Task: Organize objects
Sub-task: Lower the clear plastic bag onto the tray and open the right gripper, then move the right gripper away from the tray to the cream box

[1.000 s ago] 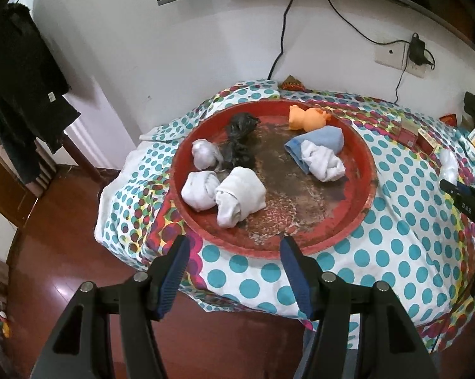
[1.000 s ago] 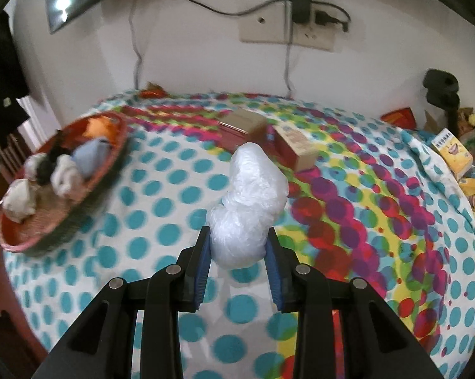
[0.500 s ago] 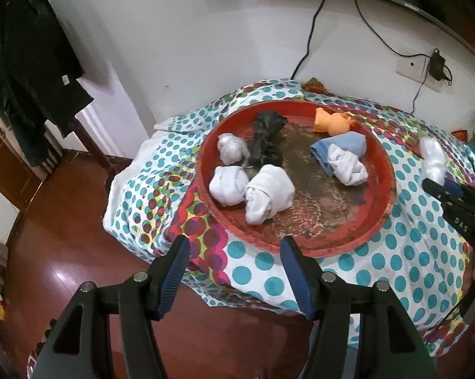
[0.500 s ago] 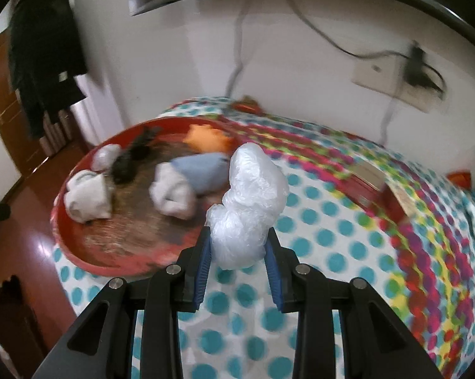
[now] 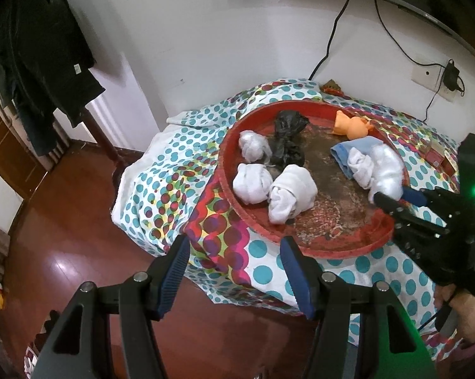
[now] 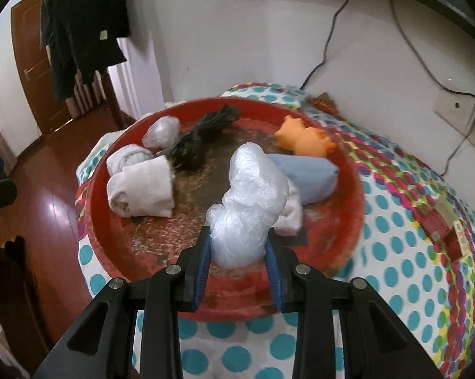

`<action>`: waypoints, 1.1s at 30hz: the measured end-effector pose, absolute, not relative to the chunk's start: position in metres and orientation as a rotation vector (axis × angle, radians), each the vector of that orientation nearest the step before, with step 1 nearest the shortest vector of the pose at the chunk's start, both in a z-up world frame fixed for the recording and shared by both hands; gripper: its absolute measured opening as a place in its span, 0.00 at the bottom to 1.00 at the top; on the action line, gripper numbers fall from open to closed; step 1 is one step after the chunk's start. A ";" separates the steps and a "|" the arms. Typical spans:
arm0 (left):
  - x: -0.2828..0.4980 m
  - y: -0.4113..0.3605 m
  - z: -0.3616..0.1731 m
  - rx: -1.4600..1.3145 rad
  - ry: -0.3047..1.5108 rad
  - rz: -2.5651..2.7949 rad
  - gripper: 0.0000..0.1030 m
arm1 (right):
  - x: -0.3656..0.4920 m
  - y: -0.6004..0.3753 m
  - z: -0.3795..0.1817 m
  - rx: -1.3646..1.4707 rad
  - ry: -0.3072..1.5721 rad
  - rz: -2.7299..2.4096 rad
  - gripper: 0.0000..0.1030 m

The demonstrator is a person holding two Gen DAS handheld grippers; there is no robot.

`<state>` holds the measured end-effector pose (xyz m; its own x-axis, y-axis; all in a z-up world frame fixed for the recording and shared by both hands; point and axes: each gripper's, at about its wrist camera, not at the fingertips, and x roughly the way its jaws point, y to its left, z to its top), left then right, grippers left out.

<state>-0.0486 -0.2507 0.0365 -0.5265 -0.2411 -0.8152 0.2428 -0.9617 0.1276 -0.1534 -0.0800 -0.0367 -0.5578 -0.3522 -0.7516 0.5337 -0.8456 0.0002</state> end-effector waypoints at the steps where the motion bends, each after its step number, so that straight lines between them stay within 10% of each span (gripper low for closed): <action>1: -0.049 -0.252 0.036 1.350 0.003 -2.520 0.59 | -0.154 -0.084 -0.040 1.086 0.312 -2.368 0.30; 20: -0.048 -0.276 0.032 1.371 0.065 -2.474 0.59 | -0.178 -0.097 -0.075 1.201 0.426 -2.386 0.31; 26: -0.049 -0.275 0.032 1.375 0.063 -2.482 0.59 | -0.165 -0.095 -0.063 1.108 0.454 -2.424 0.62; 33: -0.050 -0.270 0.031 1.388 0.049 -2.486 0.59 | -0.149 -0.074 -0.038 1.013 0.377 -2.462 0.68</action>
<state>-0.0503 -0.2697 0.0309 -0.4924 -0.2365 -0.8376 0.2694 -0.9565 0.1118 -0.1489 -0.0742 -0.0383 -0.6298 -0.2997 -0.7166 0.5005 -0.8621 -0.0793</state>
